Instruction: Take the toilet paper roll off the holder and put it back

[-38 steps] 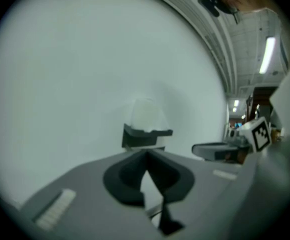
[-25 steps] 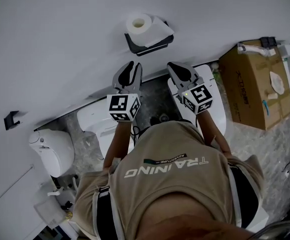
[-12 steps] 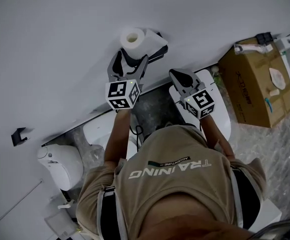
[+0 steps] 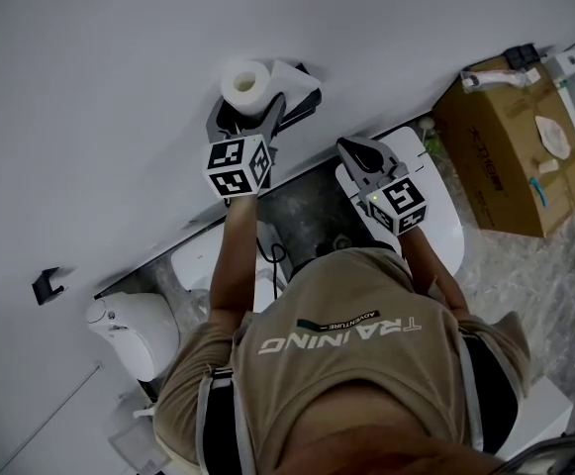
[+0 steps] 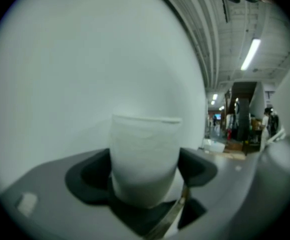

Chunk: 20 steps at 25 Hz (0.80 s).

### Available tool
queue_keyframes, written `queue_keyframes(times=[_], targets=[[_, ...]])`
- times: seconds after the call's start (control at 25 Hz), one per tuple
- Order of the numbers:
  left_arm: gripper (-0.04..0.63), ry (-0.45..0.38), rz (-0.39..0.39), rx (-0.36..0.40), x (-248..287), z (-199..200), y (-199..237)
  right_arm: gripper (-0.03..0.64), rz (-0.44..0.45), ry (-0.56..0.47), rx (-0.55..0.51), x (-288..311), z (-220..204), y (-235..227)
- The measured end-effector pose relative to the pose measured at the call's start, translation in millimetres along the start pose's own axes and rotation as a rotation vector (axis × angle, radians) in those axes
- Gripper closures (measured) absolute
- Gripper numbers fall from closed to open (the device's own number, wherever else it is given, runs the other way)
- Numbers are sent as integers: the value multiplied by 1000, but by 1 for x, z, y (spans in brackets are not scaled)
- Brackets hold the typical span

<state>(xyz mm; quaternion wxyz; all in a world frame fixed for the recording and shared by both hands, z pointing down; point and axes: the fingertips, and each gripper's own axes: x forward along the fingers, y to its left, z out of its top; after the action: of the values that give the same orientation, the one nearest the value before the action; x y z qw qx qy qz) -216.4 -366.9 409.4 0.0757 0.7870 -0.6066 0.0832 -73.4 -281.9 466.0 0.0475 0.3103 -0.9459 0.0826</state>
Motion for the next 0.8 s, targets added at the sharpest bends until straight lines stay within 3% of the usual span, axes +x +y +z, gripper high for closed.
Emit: queue_keyframes(times=[0.4, 0.8], targets=[[201, -8, 48, 15, 0, 1, 5, 606, -2, 2, -5, -7, 0, -3], [202, -113, 45, -22, -31, 29, -8, 606, 35, -4, -28, -12, 6, 4]])
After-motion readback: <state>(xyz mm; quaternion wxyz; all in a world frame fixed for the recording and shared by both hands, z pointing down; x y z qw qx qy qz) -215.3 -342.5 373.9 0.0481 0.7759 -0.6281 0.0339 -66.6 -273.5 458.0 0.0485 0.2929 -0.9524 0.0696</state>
